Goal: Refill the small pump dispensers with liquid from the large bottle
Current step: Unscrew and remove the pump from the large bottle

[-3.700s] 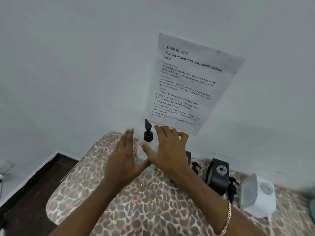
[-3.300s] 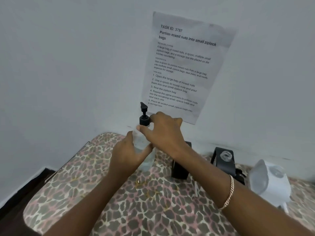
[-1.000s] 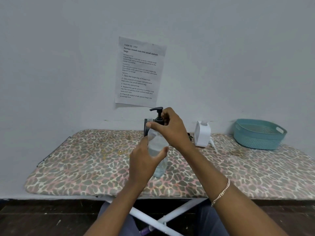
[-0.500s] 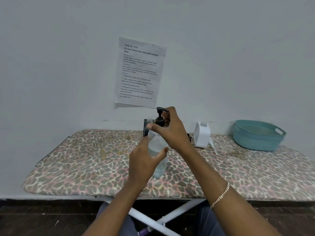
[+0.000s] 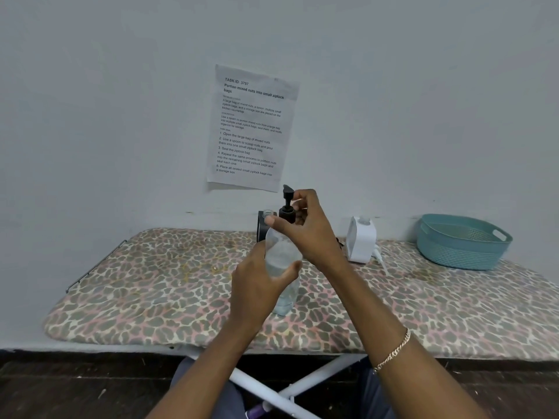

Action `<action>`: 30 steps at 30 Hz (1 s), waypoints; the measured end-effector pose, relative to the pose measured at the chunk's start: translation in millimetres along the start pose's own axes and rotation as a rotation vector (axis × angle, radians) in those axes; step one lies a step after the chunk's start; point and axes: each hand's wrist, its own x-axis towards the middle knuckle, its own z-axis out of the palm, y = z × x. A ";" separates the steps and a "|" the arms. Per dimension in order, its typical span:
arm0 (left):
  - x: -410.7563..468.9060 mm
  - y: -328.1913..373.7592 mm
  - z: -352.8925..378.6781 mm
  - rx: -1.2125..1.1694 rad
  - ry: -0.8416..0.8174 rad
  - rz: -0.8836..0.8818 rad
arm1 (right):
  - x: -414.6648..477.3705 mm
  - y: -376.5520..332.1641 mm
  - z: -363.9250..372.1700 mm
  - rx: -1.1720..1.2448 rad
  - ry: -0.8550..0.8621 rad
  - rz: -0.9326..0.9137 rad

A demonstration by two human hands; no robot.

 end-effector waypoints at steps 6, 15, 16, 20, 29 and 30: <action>-0.4 3.6 -0.6 0.003 -0.007 -0.015 | 1.6 9.5 -5.1 0.131 0.022 -0.046; -0.1 1.6 -0.4 0.007 -0.008 -0.005 | -1.5 3.3 -1.4 0.107 -0.027 -0.011; -0.1 1.2 -0.4 0.012 -0.010 -0.005 | -3.1 1.6 2.3 0.040 0.032 -0.018; -1.0 2.9 -1.8 0.015 -0.012 -0.010 | -4.9 1.8 7.3 0.008 0.097 -0.054; -1.3 5.2 -2.4 -0.008 -0.003 -0.014 | -1.8 4.3 -8.5 0.264 -0.099 -0.036; -1.4 5.4 -2.5 -0.003 -0.002 -0.015 | -1.7 4.0 -6.2 0.190 -0.062 -0.045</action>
